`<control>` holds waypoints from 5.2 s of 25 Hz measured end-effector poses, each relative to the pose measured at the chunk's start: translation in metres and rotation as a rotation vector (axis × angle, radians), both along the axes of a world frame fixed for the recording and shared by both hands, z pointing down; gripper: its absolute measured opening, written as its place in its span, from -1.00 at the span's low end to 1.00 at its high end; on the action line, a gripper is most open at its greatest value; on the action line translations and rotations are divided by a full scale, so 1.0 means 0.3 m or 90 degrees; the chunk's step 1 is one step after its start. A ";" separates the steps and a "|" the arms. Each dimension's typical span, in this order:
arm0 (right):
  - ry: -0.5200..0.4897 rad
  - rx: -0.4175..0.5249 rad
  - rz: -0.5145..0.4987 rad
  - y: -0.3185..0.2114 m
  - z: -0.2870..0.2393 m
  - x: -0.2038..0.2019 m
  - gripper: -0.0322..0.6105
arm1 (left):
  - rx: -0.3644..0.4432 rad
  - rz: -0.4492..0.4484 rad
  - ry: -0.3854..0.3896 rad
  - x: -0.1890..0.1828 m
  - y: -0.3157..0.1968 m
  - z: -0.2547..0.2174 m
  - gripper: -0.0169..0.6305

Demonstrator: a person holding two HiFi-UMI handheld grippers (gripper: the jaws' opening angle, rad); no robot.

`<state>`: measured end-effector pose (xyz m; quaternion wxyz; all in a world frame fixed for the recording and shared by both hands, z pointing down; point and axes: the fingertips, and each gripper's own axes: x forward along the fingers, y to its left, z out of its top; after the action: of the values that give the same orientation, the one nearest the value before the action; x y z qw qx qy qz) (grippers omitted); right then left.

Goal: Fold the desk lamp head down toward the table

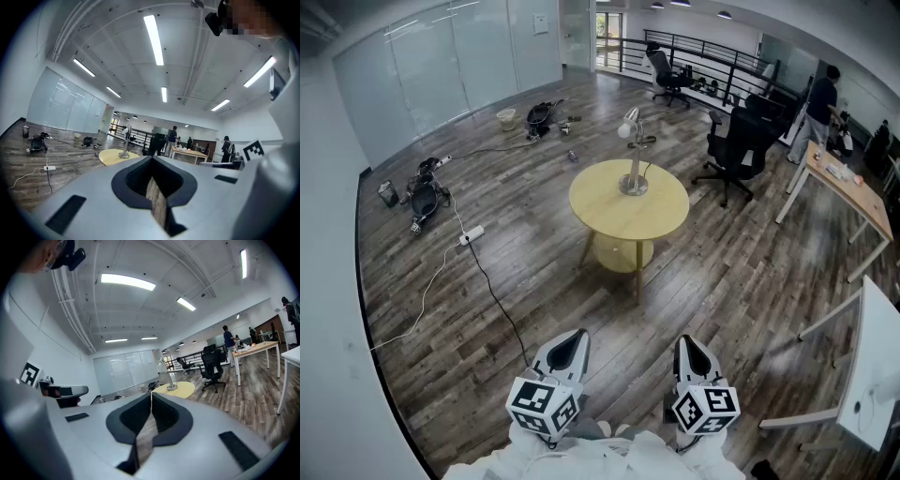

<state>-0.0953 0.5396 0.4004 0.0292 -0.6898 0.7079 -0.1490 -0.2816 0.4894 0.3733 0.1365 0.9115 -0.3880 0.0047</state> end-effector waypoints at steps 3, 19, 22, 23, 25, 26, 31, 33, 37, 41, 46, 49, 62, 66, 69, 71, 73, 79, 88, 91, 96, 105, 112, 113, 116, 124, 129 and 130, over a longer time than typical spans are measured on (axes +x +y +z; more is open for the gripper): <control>-0.001 0.003 0.004 -0.032 0.014 -0.002 -0.85 | 0.001 -0.013 0.002 -0.018 -0.058 0.017 -0.94; -0.016 -0.015 0.016 -0.287 0.078 0.139 -0.85 | -0.023 0.001 -0.007 0.122 -0.302 0.083 -0.94; -0.016 -0.014 0.015 -0.371 0.075 0.193 -0.85 | -0.023 0.000 -0.007 0.178 -0.380 0.084 -0.94; -0.016 -0.014 0.013 -0.404 0.070 0.214 -0.85 | -0.023 -0.002 -0.007 0.199 -0.410 0.080 -0.94; -0.015 -0.014 0.006 -0.474 0.059 0.249 -0.85 | -0.021 -0.008 -0.006 0.235 -0.475 0.068 -0.94; -0.013 -0.014 0.002 -0.510 0.053 0.263 -0.85 | -0.021 -0.011 -0.005 0.249 -0.509 0.061 -0.94; -0.012 -0.006 -0.014 -0.677 0.022 0.356 -0.85 | -0.018 -0.026 -0.004 0.335 -0.651 0.035 -0.94; -0.014 -0.004 -0.020 -0.727 0.014 0.394 -0.85 | -0.018 -0.033 -0.004 0.372 -0.695 0.030 -0.94; -0.024 -0.007 -0.025 -0.823 0.020 0.467 -0.85 | -0.019 -0.035 -0.004 0.452 -0.796 0.031 -0.94; -0.029 -0.011 -0.031 -0.927 0.032 0.532 -0.85 | -0.019 -0.036 -0.004 0.521 -0.890 0.032 -0.94; -0.031 -0.011 -0.041 -1.045 0.039 0.603 -0.85 | -0.022 -0.042 -0.007 0.591 -0.996 0.044 -0.94; -0.036 -0.015 -0.045 -1.110 0.052 0.635 -0.85 | -0.029 -0.046 -0.008 0.620 -1.054 0.056 -0.94; -0.053 -0.023 -0.048 -1.284 0.107 0.711 -0.85 | -0.028 -0.071 -0.020 0.657 -1.248 0.073 -0.94; -0.058 -0.023 -0.039 -1.353 0.137 0.748 -0.85 | -0.014 -0.083 -0.023 0.661 -1.343 0.083 -0.94; -0.065 -0.010 -0.033 -1.430 0.138 0.771 -0.85 | -0.010 -0.089 -0.021 0.668 -1.426 0.088 -0.94; -0.069 -0.002 -0.031 -1.488 0.130 0.786 -0.85 | -0.008 -0.090 -0.017 0.680 -1.480 0.089 -0.94; -0.076 0.007 -0.034 -1.554 0.117 0.792 -0.85 | -0.009 -0.094 -0.012 0.688 -1.548 0.086 -0.94; -0.088 0.019 -0.056 -1.765 0.079 0.818 -0.85 | -0.009 -0.105 -0.005 0.713 -1.768 0.066 -0.94; -0.106 0.020 -0.077 -2.078 0.085 0.835 -0.85 | -0.019 -0.106 -0.015 0.752 -2.034 0.072 -0.94; -0.107 0.015 -0.083 -2.172 0.087 0.831 -0.85 | -0.020 -0.103 -0.018 0.764 -2.115 0.070 -0.94; -0.095 0.004 -0.085 -2.298 0.097 0.836 -0.85 | -0.016 -0.097 -0.023 0.768 -2.225 0.074 -0.94; -0.102 -0.029 -0.098 -2.395 0.146 0.859 -0.85 | -0.042 -0.109 0.011 0.768 -2.328 0.105 -0.94; -0.062 -0.057 -0.167 -2.506 0.216 0.869 -0.85 | -0.037 -0.133 0.001 0.810 -2.351 0.096 -0.94; -0.054 -0.066 -0.180 -2.527 0.245 0.867 -0.85 | -0.035 -0.134 -0.005 0.815 -2.350 0.097 -0.94; -0.052 -0.090 -0.230 -2.593 0.339 0.836 -0.84 | -0.043 -0.144 -0.007 0.810 -2.359 0.107 -0.94; 0.056 -0.163 -0.324 -2.823 0.667 0.810 -0.60 | -0.066 -0.166 -0.035 0.824 -2.396 0.145 -0.94; 0.118 -0.211 -0.377 -2.944 0.852 0.775 -0.75 | -0.076 -0.160 -0.056 0.860 -2.427 0.171 -0.94; 0.116 -0.221 -0.382 -2.962 0.877 0.769 -0.75 | -0.078 -0.160 -0.059 0.865 -2.434 0.174 -0.94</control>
<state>0.1355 -0.3491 0.6635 -0.1964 -0.4566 0.8428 -0.2067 -0.0220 -0.2409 0.4254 0.1731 0.8444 -0.5041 0.0536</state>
